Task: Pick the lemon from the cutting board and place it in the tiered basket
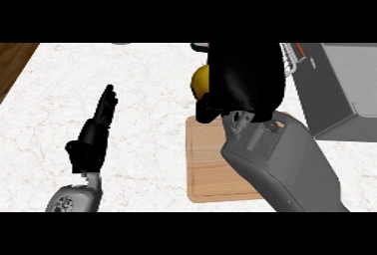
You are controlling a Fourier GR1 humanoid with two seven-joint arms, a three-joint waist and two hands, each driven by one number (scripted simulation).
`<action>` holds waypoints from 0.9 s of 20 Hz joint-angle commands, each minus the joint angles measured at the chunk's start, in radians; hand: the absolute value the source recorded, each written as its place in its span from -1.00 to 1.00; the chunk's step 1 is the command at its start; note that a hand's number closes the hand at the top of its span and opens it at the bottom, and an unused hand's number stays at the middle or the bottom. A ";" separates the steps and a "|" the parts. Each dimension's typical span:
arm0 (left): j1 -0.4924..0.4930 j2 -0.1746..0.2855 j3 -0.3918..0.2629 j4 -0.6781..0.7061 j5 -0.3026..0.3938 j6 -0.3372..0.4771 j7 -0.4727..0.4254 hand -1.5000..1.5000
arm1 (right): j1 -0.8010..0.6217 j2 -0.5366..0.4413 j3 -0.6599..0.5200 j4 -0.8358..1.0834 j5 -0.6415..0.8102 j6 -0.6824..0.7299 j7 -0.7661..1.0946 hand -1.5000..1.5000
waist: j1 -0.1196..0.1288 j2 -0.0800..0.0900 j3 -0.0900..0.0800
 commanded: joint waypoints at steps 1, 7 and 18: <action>0.009 -0.002 -0.005 0.010 -0.004 -0.003 -0.036 0.00 | -0.115 0.015 -0.119 0.016 -0.078 0.046 0.179 1.00 | 0.008 0.004 0.000; 0.003 -0.028 -0.034 -0.022 -0.041 0.031 0.015 0.00 | -0.213 0.015 -0.198 0.178 -0.081 -0.036 0.135 1.00 | 0.014 0.006 0.000; -0.042 -0.036 -0.014 0.028 -0.030 0.026 0.011 0.00 | -0.217 -0.123 -0.298 0.483 0.043 -0.222 -0.159 1.00 | 0.009 0.012 0.001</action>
